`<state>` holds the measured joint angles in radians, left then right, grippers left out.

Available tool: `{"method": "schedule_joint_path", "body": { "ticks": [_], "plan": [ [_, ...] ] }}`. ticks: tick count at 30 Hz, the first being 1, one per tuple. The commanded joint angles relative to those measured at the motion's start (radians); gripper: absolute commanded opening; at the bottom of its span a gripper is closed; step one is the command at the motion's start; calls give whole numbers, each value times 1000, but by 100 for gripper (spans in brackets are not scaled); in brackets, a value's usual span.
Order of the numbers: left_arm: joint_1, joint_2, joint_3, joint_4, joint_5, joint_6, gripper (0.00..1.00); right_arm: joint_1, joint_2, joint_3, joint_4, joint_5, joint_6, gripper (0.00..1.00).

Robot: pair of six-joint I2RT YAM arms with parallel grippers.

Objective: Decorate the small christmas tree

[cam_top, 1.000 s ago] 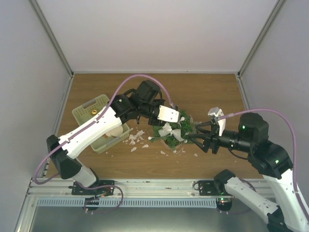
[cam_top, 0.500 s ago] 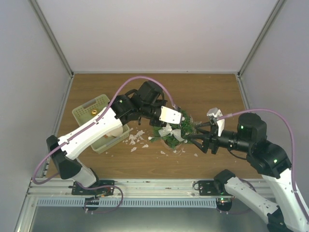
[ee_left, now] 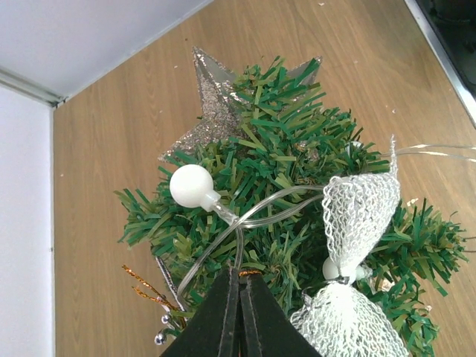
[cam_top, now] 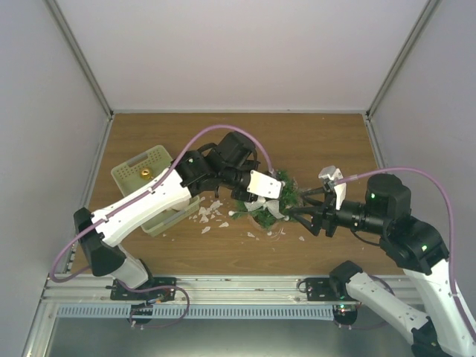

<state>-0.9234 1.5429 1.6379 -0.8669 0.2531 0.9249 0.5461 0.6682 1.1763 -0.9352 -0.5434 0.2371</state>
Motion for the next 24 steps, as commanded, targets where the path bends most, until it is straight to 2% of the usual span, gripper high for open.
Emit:
{"method": "schedule_joint_path", "body": {
  "ticks": [1, 5, 15, 24],
  "plan": [
    [-17, -3, -6, 19, -53, -6, 7, 9, -8, 3, 1, 12, -4, 71],
    [-17, -21, 2, 25, -90, 10, 21, 9, -6, 0, 2, 15, -9, 72],
    [-16, -42, 8, 29, -134, 26, 40, 9, -1, 0, 7, 13, -9, 72],
    [-15, -49, 23, 2, -148, 36, 40, 9, 2, 6, 5, 17, -11, 73]
  ]
}}
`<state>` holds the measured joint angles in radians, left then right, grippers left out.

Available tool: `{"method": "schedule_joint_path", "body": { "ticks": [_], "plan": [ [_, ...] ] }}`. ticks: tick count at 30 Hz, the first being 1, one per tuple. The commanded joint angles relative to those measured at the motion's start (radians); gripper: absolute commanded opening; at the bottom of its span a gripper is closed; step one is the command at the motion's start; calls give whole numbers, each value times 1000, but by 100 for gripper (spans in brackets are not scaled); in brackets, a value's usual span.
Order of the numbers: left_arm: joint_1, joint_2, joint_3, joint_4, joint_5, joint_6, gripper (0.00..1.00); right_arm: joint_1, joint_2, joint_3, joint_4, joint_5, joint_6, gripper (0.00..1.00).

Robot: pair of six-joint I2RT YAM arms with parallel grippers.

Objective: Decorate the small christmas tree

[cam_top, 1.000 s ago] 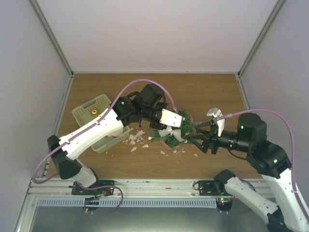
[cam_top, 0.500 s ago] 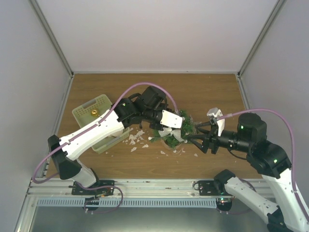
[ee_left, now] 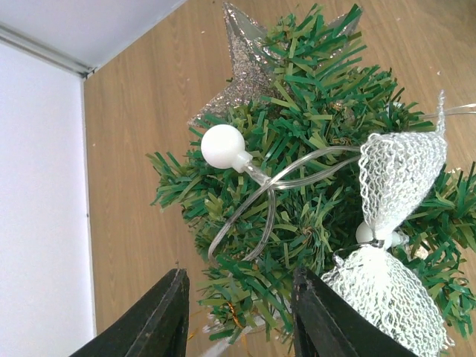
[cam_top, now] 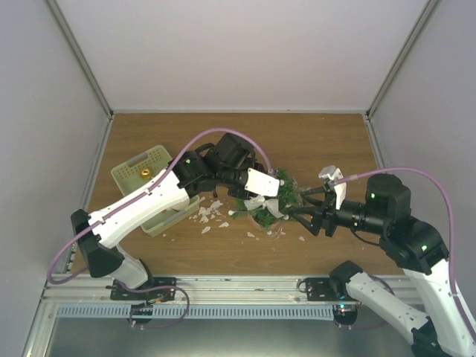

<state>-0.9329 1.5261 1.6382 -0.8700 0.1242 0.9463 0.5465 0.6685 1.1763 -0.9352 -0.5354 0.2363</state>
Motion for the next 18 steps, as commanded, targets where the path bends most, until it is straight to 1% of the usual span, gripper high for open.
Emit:
{"method": "schedule_joint_path", "body": {
  "ticks": [1, 6, 10, 12, 14, 16, 18],
  "plan": [
    [-6, -34, 22, 3, -20, 15, 40, 10, 4, 6, 7, 9, -10, 73],
    [-3, -45, 24, 7, -41, 23, 41, 9, 6, 5, 11, 9, -14, 73],
    [19, -64, 39, 70, -96, 22, 42, 9, 9, 6, 13, 13, -17, 73],
    [52, -76, 66, 115, -106, -2, 46, 9, 10, 14, 16, 25, -20, 73],
    [101, -89, 97, 147, -86, -37, 51, 10, 11, 28, 25, 50, -26, 74],
    [152, -104, 115, 166, -57, -66, 55, 9, 9, 48, 32, 108, -30, 78],
    [193, -125, 107, 179, -34, -86, 62, 9, 7, 72, 40, 190, -27, 85]
  ]
}}
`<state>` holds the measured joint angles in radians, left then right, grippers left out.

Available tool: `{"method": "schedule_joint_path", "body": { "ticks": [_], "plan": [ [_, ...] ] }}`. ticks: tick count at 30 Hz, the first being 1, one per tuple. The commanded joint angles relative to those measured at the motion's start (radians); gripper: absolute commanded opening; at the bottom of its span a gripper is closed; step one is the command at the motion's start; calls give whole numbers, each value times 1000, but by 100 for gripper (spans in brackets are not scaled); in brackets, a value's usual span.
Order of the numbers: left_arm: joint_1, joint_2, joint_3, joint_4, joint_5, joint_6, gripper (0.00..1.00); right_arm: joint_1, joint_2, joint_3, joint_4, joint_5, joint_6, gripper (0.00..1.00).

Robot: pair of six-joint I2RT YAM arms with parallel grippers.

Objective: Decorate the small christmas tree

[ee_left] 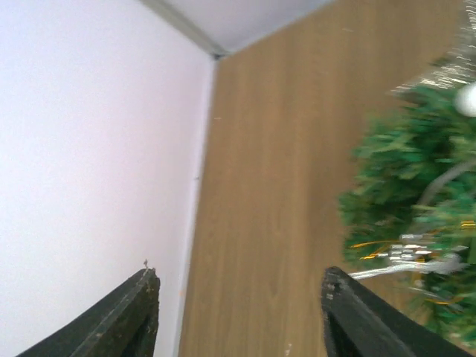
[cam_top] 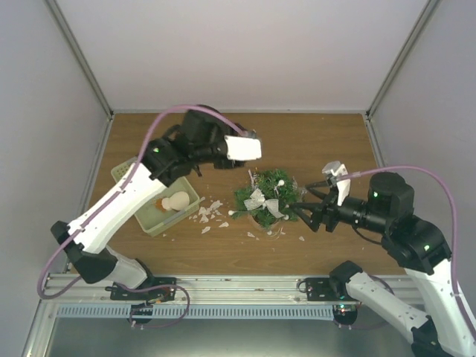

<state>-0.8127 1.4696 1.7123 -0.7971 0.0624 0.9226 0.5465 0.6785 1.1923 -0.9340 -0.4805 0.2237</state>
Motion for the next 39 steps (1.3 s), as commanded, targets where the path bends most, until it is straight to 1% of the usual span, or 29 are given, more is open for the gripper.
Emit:
{"method": "schedule_joint_path", "body": {
  "ticks": [1, 2, 3, 4, 5, 7, 10, 12, 15, 17, 19, 21, 23, 25, 26, 27, 28, 29, 31, 34, 35, 39],
  "plan": [
    [95, -80, 21, 119, 40, -73, 67, 9, -3, 62, 42, 176, -8, 89],
    [119, -95, 2, 136, 48, -88, 74, 9, 1, 75, 44, 227, 1, 97],
    [148, -111, -17, 160, 59, -103, 82, 10, 8, 84, 42, 276, 8, 99],
    [181, -126, -41, 189, 74, -119, 91, 9, 18, 93, 41, 325, 11, 99],
    [221, -140, -65, 232, 89, -141, 98, 9, 31, 101, 36, 380, 16, 100],
    [308, -154, -104, 286, 112, -191, 99, 9, 63, 120, 30, 491, 16, 100],
    [452, -151, -143, 338, 168, -275, 99, 9, 118, 157, 31, 723, -3, 100],
    [548, -145, -183, 383, 190, -322, 99, 9, 141, 164, 56, 849, -24, 100],
    [651, -136, -249, 445, 212, -404, 99, 3, 160, 163, 123, 975, -68, 100],
    [704, -138, -318, 499, 221, -466, 99, -12, 167, 157, 163, 1034, -101, 100],
    [754, -147, -383, 558, 238, -530, 99, -53, 177, 152, 201, 1065, -136, 100],
    [791, -159, -445, 613, 259, -592, 99, -130, 191, 138, 249, 1018, -179, 100],
    [807, -167, -494, 655, 263, -636, 99, -247, 219, 113, 283, 921, -204, 100],
    [808, -177, -533, 690, 253, -665, 99, -393, 258, 90, 309, 762, -218, 100],
    [834, -185, -552, 710, 239, -678, 99, -478, 277, 74, 328, 675, -220, 100],
    [841, -193, -575, 733, 228, -691, 99, -570, 296, 55, 353, 593, -219, 100],
    [845, -203, -595, 757, 224, -705, 99, -635, 314, 34, 380, 520, -212, 100],
    [847, -214, -620, 787, 223, -713, 99, -681, 331, 17, 407, 493, -197, 100],
    [848, -235, -671, 856, 217, -726, 99, -746, 369, -17, 459, 383, -165, 99],
    [847, -244, -721, 918, 222, -740, 99, -831, 408, -97, 580, 260, -108, 100],
    [847, -241, -729, 925, 225, -741, 99, -840, 414, -122, 616, 245, -100, 100],
    [847, -217, -759, 962, 224, -762, 99, -842, 416, -220, 768, 299, -94, 100]
  ]
}}
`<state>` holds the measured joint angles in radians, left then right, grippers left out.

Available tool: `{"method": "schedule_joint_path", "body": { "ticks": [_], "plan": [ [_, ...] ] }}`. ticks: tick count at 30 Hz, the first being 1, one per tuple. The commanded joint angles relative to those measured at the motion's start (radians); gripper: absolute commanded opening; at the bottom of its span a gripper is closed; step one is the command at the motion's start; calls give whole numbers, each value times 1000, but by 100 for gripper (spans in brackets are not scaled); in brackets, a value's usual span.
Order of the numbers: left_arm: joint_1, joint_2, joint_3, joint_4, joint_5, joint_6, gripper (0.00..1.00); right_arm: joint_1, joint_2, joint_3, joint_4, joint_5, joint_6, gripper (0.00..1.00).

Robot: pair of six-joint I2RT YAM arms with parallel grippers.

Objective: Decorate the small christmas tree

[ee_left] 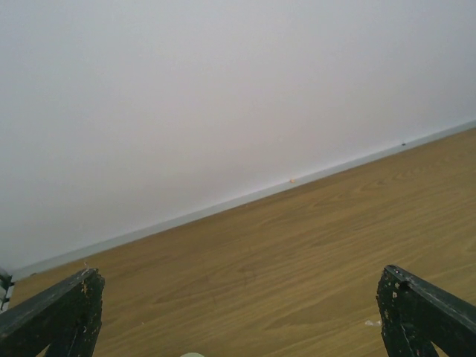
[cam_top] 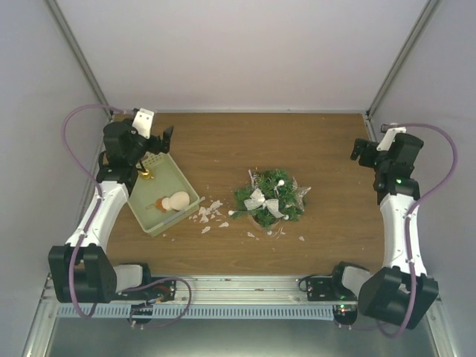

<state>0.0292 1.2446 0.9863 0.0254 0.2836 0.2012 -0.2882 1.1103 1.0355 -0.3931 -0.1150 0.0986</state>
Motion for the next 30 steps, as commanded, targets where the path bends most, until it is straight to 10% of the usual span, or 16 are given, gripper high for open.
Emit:
{"method": "schedule_joint_path", "body": {
  "ticks": [1, 30],
  "plan": [
    [6, 12, -47, 157, 3, -50, 99, -7, -21, -102, 279, -81, 19, 100],
    [4, 189, 49, 234, -54, -92, 99, 149, 181, -339, 662, 297, -76, 100]
  ]
}}
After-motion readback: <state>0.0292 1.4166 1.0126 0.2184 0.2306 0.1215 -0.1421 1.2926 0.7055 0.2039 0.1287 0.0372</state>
